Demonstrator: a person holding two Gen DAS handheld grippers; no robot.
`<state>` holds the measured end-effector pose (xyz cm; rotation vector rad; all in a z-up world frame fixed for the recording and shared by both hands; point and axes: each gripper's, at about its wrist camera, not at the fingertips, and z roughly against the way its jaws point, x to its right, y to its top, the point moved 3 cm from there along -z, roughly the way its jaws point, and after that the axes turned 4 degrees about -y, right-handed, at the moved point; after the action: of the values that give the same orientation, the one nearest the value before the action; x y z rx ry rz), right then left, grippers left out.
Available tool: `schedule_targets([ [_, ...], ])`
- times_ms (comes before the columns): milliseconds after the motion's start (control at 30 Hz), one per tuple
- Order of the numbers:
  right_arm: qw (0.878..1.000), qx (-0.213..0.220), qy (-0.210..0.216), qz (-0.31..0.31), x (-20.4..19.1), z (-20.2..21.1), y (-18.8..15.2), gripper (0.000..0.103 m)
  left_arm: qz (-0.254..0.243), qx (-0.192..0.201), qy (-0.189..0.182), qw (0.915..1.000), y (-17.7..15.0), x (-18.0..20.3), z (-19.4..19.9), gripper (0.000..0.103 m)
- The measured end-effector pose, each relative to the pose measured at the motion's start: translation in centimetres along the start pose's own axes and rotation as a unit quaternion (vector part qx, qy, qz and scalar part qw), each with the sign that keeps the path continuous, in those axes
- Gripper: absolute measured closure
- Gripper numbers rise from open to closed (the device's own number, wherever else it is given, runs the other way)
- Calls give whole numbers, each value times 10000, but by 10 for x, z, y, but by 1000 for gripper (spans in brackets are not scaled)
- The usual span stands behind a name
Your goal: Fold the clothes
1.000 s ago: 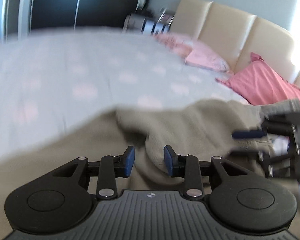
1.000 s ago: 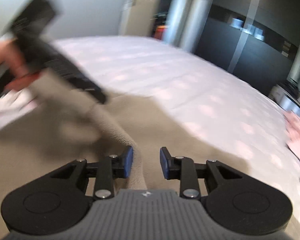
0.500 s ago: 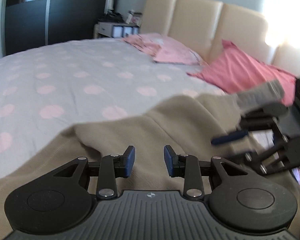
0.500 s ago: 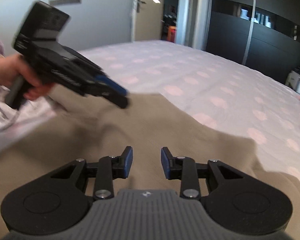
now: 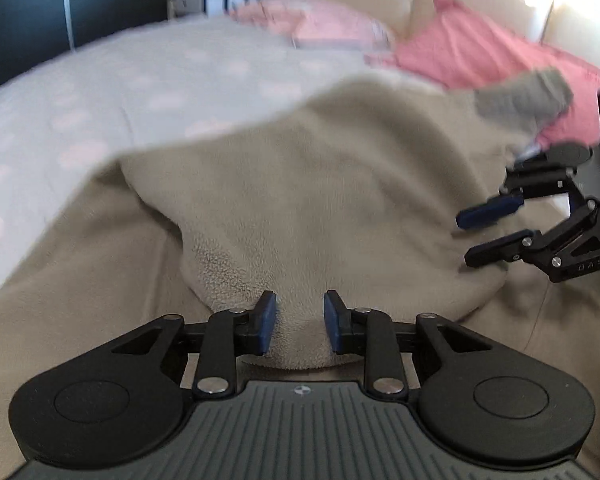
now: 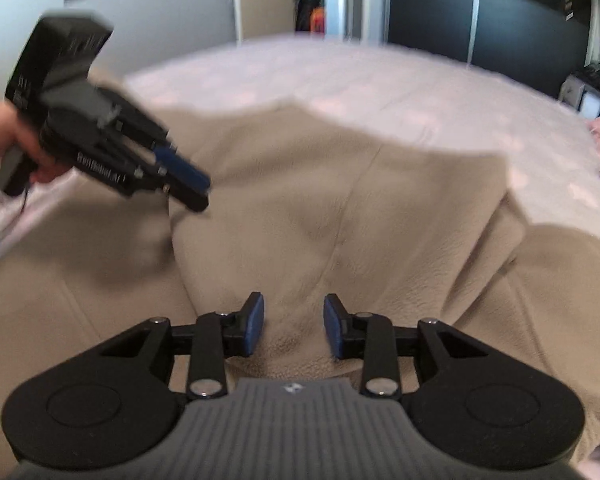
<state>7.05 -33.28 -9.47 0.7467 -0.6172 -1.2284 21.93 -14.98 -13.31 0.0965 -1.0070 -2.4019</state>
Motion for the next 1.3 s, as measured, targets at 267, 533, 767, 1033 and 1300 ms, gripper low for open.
schedule_targets([
  [267, 9570, 28, -1539, -2460, 53, 20, -38, 34, 1575, 267, 375, 9864, -9, -34, 15, 43],
  [533, 9530, 7, -583, -2974, 47, -2, -35, 48, 2233, -96, -48, 9747, -11, -45, -9, 48],
  [767, 9412, -30, -211, -3373, 46, -8, -35, 93, 2344, 29, -305, 9717, -14, -52, -5, 90],
  [1033, 9500, 272, 501, -3069, 24, 2, -25, 94, 2172, 292, -254, 9754, -2, -65, 20, 93],
  [1300, 9467, -276, 225, -3202, 26, -13, -40, 89, 1846, 54, -285, 9824, -24, -57, -2, 87],
])
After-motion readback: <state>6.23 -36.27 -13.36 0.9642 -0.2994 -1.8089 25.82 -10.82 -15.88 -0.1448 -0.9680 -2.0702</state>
